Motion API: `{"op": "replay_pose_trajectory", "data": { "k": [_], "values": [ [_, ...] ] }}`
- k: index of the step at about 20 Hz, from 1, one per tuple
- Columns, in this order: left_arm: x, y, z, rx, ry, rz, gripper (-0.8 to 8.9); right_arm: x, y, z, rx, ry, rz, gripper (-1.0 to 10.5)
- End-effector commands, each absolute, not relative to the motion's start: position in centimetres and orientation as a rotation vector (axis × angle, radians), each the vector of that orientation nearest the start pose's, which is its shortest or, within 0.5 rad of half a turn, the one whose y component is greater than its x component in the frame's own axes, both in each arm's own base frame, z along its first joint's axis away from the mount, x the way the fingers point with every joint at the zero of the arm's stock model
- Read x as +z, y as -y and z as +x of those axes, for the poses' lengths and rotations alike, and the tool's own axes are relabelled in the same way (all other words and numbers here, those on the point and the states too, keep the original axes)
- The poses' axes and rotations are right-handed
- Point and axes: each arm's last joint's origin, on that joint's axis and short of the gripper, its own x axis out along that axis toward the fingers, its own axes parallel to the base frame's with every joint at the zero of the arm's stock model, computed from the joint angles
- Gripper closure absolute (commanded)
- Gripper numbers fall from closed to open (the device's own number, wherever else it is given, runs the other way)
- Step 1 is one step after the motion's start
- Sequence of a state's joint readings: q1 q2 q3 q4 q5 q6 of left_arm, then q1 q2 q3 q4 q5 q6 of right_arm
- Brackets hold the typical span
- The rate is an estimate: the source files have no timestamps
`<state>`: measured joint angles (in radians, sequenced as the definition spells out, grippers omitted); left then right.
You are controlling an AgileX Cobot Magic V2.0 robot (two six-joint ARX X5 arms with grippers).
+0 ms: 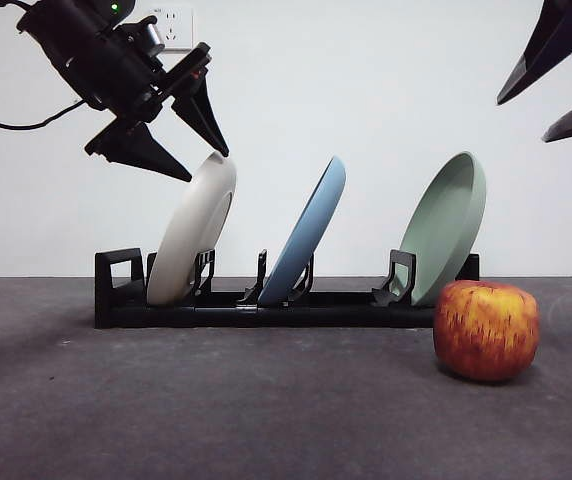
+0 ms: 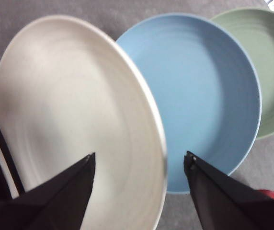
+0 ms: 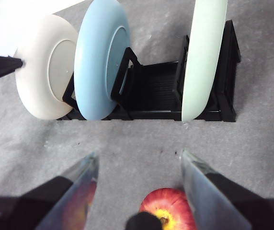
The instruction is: Take the yellow plate from the plate rack,put the plate on the table,take the apple from the table,put the apple in the plate
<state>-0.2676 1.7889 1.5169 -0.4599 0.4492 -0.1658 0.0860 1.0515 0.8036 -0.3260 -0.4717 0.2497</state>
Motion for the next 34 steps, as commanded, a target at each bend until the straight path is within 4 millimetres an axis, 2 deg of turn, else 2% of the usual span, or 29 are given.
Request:
{"op": "replay_pose_trajectory", "data": {
  "k": [1,2,5,6,7,13,17,19,22,26,30,32,34],
  "values": [
    [28.9,12.2,38.3,-0.635,-0.788,-0.203,6.00,28.1,-3.3,21.9,0.474,-0.633,0.338,6.6],
    [28.8,12.4,38.2,-0.639,-0.789,-0.200,6.30,28.1,-3.3,21.9,0.474,-0.633,0.338,6.6],
    [28.7,12.8,38.1,-0.651,-0.791,-0.188,6.32,28.1,-3.3,21.9,0.473,-0.632,0.338,6.6],
    [28.7,12.8,38.1,-0.652,-0.790,-0.187,6.99,28.1,-3.3,21.9,0.473,-0.632,0.338,6.6],
    [28.7,12.9,38.1,-0.660,-0.786,-0.172,8.38,28.1,-3.2,21.9,0.471,-0.632,0.338,6.6],
    [29.3,12.9,37.9,-0.672,-0.777,-0.173,8.21,28.1,-3.2,21.9,0.468,-0.632,0.337,6.6],
    [32.8,14.0,36.1,-0.730,-0.734,-0.110,8.21,28.0,-3.2,21.9,0.468,-0.633,0.337,6.6],
    [35.1,14.9,34.2,-0.777,-0.723,-0.075,8.21,28.0,-3.2,21.9,0.468,-0.633,0.337,6.6],
    [38.2,16.1,30.2,-0.877,-0.731,0.051,8.21,28.0,-3.2,21.9,0.468,-0.634,0.337,6.6],
    [40.5,16.8,24.3,-0.947,-0.761,0.194,8.21,28.0,-3.2,21.9,0.468,-0.636,0.338,6.6],
    [40.5,18.3,19.8,-0.923,-0.856,0.375,8.21,28.0,-3.2,21.8,0.468,-0.635,0.338,6.6],
    [39.5,19.6,18.5,-0.916,-0.885,0.465,8.21,28.0,-3.2,21.8,0.468,-0.635,0.338,6.6],
    [37.7,21.2,17.2,-0.880,-0.905,0.524,8.21,28.0,-3.2,21.9,0.468,-0.635,0.337,6.6]
  ]
}}
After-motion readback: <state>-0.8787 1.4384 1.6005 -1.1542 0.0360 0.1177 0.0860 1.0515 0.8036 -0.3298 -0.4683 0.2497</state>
